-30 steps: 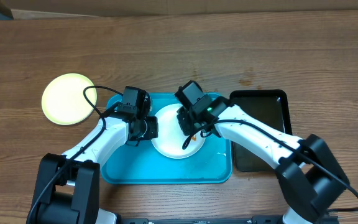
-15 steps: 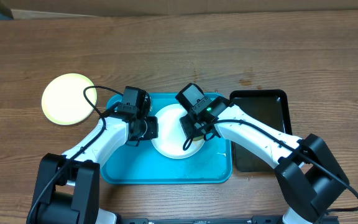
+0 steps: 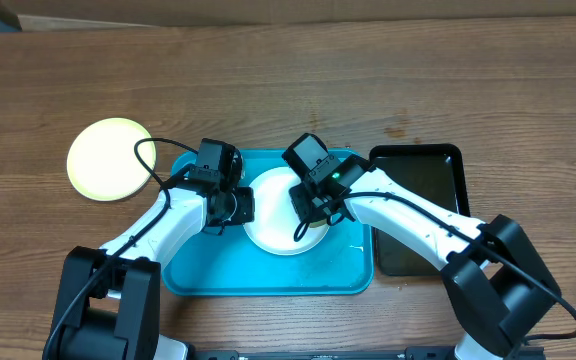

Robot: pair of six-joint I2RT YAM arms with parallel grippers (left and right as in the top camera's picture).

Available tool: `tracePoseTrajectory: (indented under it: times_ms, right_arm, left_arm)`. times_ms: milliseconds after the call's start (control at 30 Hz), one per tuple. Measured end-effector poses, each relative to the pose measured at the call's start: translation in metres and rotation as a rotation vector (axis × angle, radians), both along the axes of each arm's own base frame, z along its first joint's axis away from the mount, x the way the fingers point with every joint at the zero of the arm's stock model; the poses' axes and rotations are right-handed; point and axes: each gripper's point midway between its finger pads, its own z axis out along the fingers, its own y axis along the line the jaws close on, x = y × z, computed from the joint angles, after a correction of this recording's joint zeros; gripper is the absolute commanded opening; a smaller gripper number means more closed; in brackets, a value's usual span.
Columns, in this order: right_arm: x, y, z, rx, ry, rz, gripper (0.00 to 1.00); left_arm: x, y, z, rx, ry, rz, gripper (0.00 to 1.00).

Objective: Clean dirty plates on tray and stack at the side
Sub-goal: 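Scrub the white plate with the sponge while the left gripper holds it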

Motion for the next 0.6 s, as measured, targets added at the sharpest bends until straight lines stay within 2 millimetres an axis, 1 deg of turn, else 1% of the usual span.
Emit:
tracePoseTrajectory:
  times_ms: [100,200,300,467,600]
  right_arm:
    - [-0.001,-0.001,-0.009,-0.016,0.019,-0.002,0.31]
    - [-0.003,-0.004,-0.022,-0.036,0.047,-0.026,0.04]
    - [-0.004,-0.006,-0.03,-0.04,0.069,-0.082,0.04]
    - [-0.006,-0.007,-0.031,-0.024,0.1,-0.205,0.04]
    - [-0.004,-0.005,-0.036,-0.01,0.111,-0.262,0.04]
  left_arm:
    - [0.0,0.0,0.0,0.0,0.0,0.0,0.05]
    - [0.0,0.0,0.0,0.0,0.0,0.0,0.04]
    - [0.0,0.0,0.0,0.0,0.0,0.0,0.04]
    - [0.0,0.0,0.0,0.0,0.0,0.0,0.04]
    - [0.0,0.0,0.0,0.0,0.0,0.0,0.04]
